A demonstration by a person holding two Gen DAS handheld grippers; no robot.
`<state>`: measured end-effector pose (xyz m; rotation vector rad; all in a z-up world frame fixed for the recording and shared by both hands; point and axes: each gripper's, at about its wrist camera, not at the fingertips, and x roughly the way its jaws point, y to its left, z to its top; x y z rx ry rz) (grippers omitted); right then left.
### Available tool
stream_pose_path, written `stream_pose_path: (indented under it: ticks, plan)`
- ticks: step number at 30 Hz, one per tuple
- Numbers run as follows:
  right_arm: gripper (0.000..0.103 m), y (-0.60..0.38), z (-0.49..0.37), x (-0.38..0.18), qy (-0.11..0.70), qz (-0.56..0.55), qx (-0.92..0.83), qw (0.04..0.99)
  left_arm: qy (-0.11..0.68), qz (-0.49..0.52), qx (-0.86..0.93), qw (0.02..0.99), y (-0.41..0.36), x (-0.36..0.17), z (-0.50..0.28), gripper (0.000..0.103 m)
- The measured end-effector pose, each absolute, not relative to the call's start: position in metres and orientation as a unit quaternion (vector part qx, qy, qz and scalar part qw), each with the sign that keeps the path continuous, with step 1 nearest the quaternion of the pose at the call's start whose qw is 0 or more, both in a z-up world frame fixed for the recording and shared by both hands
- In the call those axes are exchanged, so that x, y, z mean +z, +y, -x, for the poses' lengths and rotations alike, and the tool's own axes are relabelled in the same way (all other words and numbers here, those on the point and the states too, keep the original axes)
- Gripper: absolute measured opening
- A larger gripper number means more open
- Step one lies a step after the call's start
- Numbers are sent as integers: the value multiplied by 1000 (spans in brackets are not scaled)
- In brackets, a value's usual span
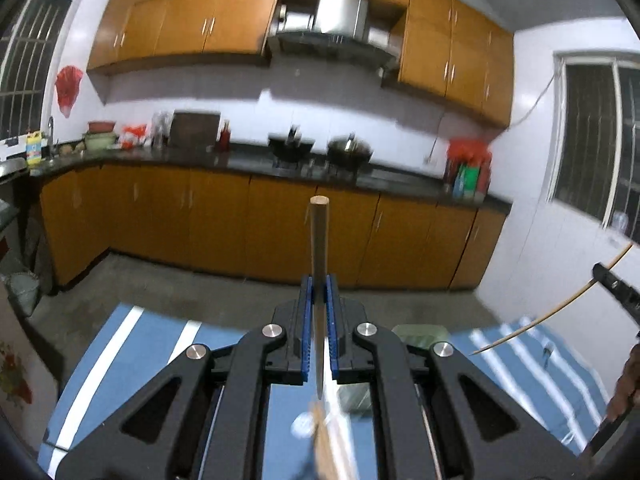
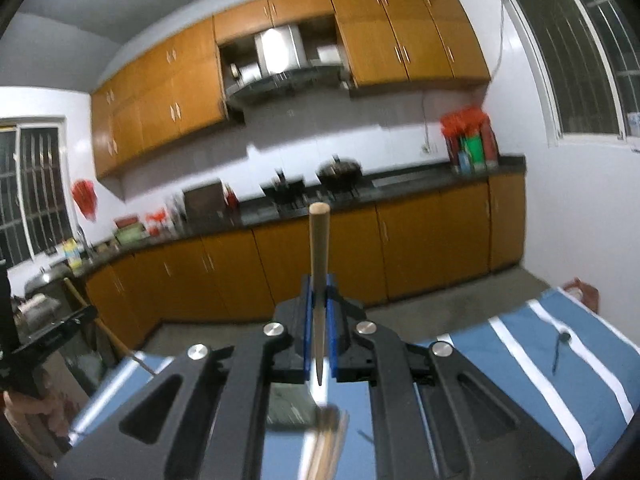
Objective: Organize utensils
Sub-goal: 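Open the left tool to drop its chopstick into the holder while the right tool releases its own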
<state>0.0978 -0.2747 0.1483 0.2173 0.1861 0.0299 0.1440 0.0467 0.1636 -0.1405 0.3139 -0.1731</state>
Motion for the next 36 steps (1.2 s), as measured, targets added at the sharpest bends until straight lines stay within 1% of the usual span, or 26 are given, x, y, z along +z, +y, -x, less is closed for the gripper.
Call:
stream_pose_path:
  ticks: [4,8,10,14,17,18,19,20,21,22,27,29,30,33,34,36]
  plan:
    - [8,-261,-105,165,65,-102,37,992,101,86,-100,986,30,188,-140,7]
    - [8,-245,-124,157,80,-86,52,992,82,92,-116,986,11,186,-147,7]
    - [8,-239,-135,146,97,-79,54,991,91,83,-121,985,-1,173,-156,7]
    - [8,-234,-157,120,144,-79,57,985,133,74,-136,979,-18,141,-175,7]
    - [10,-231,-162,108,160,-79,58,982,167,67,-135,974,-25,120,-184,8]
    - [12,-231,-160,107,158,-78,59,983,171,67,-138,973,-26,119,-184,12]
    - [14,-230,-159,106,157,-77,59,983,173,66,-137,973,-26,117,-184,24]
    - [19,-230,-157,108,154,-76,58,983,173,66,-136,973,-25,117,-184,32]
    - [22,-229,-156,109,150,-77,57,984,169,67,-134,974,-23,118,-182,44]
    - [23,-230,-154,112,146,-78,57,985,163,68,-134,975,-22,120,-180,47]
    - [29,-237,-137,122,126,-84,51,987,151,62,-135,977,-20,127,-168,49]
    - [32,-242,-126,123,118,-86,43,988,142,62,-132,979,-15,132,-161,53]
    - [34,-245,-122,123,117,-88,38,989,138,62,-130,980,-12,134,-156,57]
    - [35,-260,-108,115,126,-95,16,987,133,58,-117,982,-1,136,-143,66]
    - [35,-266,-104,107,137,-98,5,986,134,52,-105,984,3,134,-138,72]
    - [35,-275,-104,82,177,-103,-8,979,146,37,-76,986,8,125,-132,80]
